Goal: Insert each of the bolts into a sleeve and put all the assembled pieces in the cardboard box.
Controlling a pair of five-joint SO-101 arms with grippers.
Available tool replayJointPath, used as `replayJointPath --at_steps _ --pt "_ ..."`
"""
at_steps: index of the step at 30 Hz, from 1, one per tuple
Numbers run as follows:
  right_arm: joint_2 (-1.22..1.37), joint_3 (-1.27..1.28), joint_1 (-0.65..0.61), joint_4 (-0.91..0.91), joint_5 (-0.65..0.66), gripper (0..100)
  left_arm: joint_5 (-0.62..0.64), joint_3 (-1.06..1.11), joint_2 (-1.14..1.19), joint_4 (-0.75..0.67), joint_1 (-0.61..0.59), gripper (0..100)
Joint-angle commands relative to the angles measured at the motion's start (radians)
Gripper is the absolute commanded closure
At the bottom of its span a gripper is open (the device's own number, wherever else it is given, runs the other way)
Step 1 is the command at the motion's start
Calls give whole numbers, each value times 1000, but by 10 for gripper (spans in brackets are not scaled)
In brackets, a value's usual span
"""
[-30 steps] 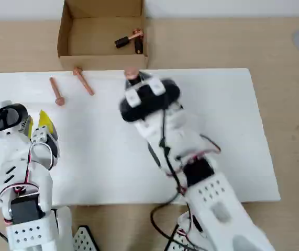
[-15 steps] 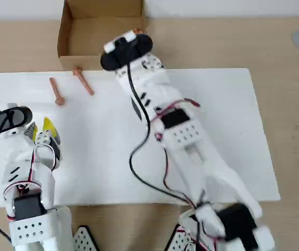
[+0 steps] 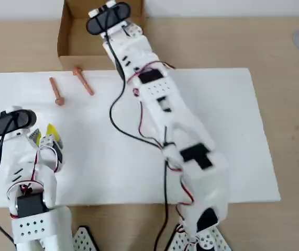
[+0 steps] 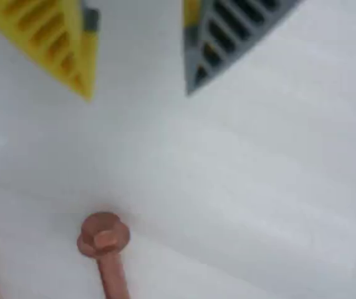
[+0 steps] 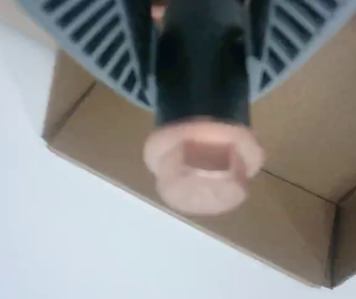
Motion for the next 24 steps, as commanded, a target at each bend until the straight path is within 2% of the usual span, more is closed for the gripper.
replayJointPath --at_steps 1,11,19,24 --pt "142 -305 27 25 12 987 9 -6 -7 -21 -8 889" --pt "622 -903 114 204 12 987 9 -6 -7 -21 -5 889" --pt "782 -1208 110 371 89 980 9 -6 -7 -21 -5 889" --pt "812 -1256 105 400 127 861 9 -6 -7 -21 -6 887"
